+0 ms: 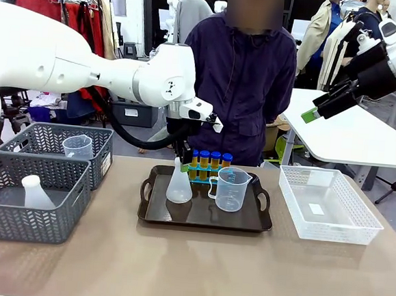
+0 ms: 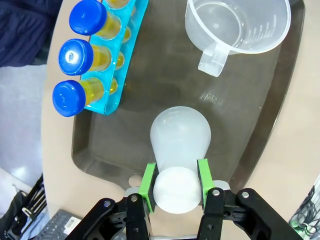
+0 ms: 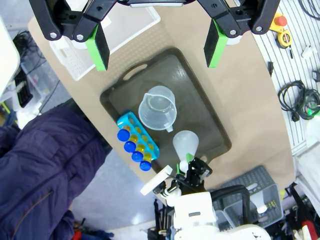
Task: Prepare the laboratory tools.
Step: Pick up one Small flask and place it on the Handle tray.
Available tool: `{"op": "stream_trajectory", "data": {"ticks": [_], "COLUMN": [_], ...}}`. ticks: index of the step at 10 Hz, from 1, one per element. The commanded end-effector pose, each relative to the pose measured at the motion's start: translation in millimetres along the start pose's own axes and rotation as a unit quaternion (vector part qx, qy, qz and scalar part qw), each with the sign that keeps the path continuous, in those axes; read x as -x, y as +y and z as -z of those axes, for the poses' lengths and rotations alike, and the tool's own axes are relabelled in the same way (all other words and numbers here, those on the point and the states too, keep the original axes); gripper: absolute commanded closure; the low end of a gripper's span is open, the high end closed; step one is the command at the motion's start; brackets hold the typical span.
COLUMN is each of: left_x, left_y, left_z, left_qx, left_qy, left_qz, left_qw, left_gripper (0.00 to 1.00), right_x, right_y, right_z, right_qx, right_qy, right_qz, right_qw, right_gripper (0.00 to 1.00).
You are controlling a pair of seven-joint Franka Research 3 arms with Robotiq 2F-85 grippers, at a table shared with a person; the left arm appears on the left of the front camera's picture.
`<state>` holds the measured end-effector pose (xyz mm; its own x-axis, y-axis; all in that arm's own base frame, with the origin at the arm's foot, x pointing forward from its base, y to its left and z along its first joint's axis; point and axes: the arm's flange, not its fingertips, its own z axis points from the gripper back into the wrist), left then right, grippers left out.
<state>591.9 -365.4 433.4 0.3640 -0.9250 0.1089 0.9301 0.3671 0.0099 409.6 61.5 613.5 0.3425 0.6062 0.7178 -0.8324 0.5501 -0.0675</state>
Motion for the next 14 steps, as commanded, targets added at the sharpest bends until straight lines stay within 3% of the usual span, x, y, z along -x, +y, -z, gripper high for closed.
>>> {"op": "stream_trajectory", "data": {"ticks": [1,2,7,14], "left_x": [9,9,11,12], "left_y": [-2,-2,-5,-7], "left_z": [2,2,-1,-9], "left_qx": [-0.005,-0.005,-0.010,-0.012], "left_qy": [-0.006,-0.007,-0.008,-0.004], "left_qz": [0.011,0.012,0.012,0.019], "left_qw": [1.000,1.000,1.000,1.000], "left_gripper": [1.00,0.93,0.00,0.00], "right_x": [0,0,0,0], "right_y": [-2,-2,-2,-2], "right_z": [1,1,1,1], "right_qx": [-0.007,-0.007,-0.007,-0.007], "right_qy": [-0.013,-0.013,-0.013,-0.013], "right_qz": [-0.002,-0.002,-0.002,-0.002], "right_qw": [1.000,1.000,1.000,1.000], "right_gripper": [0.00,0.00,0.00,0.00]}}
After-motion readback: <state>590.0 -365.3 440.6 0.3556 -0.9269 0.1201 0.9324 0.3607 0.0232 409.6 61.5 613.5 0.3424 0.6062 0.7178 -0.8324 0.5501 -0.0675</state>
